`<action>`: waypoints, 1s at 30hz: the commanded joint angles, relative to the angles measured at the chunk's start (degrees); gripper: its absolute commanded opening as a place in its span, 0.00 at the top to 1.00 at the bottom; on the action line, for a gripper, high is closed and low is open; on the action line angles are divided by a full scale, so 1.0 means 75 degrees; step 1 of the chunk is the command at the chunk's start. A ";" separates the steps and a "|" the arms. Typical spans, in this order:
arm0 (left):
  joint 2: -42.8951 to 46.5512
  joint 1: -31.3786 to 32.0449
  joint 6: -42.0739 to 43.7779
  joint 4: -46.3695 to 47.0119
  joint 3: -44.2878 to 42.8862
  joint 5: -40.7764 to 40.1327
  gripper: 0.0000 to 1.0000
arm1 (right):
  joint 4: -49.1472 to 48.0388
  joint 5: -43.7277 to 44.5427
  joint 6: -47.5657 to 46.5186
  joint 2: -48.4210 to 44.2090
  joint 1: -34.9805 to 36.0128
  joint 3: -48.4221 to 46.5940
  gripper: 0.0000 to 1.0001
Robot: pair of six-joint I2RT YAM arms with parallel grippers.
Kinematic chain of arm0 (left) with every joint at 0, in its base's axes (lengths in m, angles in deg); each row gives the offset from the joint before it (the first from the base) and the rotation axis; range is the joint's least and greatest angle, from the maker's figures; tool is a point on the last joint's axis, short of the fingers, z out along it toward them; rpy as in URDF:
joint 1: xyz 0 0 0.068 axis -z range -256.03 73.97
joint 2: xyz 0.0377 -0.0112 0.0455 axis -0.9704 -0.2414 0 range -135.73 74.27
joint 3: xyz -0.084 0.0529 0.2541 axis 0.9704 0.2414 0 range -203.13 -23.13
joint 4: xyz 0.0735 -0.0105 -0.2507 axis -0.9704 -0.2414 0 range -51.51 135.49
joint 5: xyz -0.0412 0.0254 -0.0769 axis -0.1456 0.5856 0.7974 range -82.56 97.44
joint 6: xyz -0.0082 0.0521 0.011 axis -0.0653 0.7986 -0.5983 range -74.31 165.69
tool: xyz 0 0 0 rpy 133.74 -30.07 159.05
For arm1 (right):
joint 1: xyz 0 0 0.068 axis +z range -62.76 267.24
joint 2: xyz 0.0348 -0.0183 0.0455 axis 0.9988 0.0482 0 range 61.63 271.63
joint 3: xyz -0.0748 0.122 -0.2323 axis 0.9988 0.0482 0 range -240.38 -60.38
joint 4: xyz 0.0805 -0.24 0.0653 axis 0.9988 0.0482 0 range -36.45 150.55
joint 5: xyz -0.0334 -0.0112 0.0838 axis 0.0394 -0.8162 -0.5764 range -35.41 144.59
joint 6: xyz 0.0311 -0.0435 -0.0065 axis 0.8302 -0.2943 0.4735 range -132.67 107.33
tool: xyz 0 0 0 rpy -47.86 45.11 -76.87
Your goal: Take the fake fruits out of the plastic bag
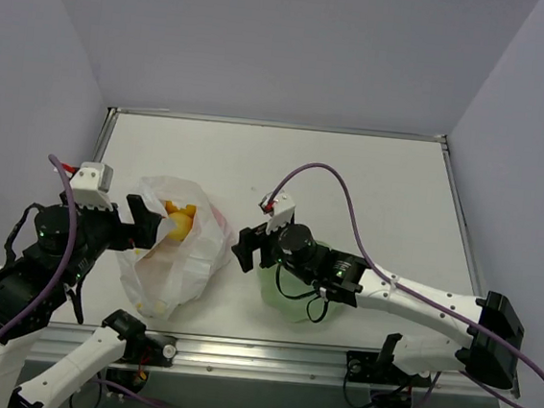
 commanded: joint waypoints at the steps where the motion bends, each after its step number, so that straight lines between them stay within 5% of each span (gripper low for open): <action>1: -0.0050 0.0007 0.0177 -0.0461 -0.0587 -0.0324 0.06 | -0.0224 0.0451 0.0138 -0.0244 0.0026 -0.0125 0.20; 5: -0.0167 0.0007 0.0002 -0.1561 -0.0903 -0.0852 0.06 | -0.0318 0.0381 0.0291 -0.0033 0.0084 -0.0148 0.40; 6: -0.0225 -0.0005 -0.0103 -0.1738 -0.0950 -0.0841 0.06 | -0.0388 0.0357 0.0326 0.0072 0.0131 -0.0171 0.70; 9: -0.0670 -0.0005 -0.0631 -0.2792 -0.1241 -0.0841 0.06 | -0.0902 0.0159 0.0349 0.0422 0.0225 -0.0253 0.87; 10: -0.0833 0.0007 -0.0759 -0.3305 -0.1348 -0.1073 0.02 | -0.0974 0.0123 0.0361 0.0552 0.0318 -0.0300 0.87; 13: -0.0975 0.0007 -0.0773 -0.3999 -0.1815 -0.1810 0.26 | -0.1242 0.0111 0.0302 0.1045 0.0552 -0.0523 0.87; 17: -0.1490 0.0007 -0.0691 -0.4237 -0.1643 -0.1782 0.15 | -0.1782 -0.0111 0.0361 0.1525 0.0635 -0.0570 0.83; 24: -0.2088 0.0007 -0.0199 -0.3008 -0.0904 -0.1244 0.04 | -0.1982 -0.0369 0.0408 0.2112 0.0787 -0.0758 0.51; 30: -0.2802 0.0019 0.0621 -0.1331 -0.0401 -0.0761 0.04 | -0.1936 -0.0218 0.0408 0.2077 0.1162 -0.0816 0.51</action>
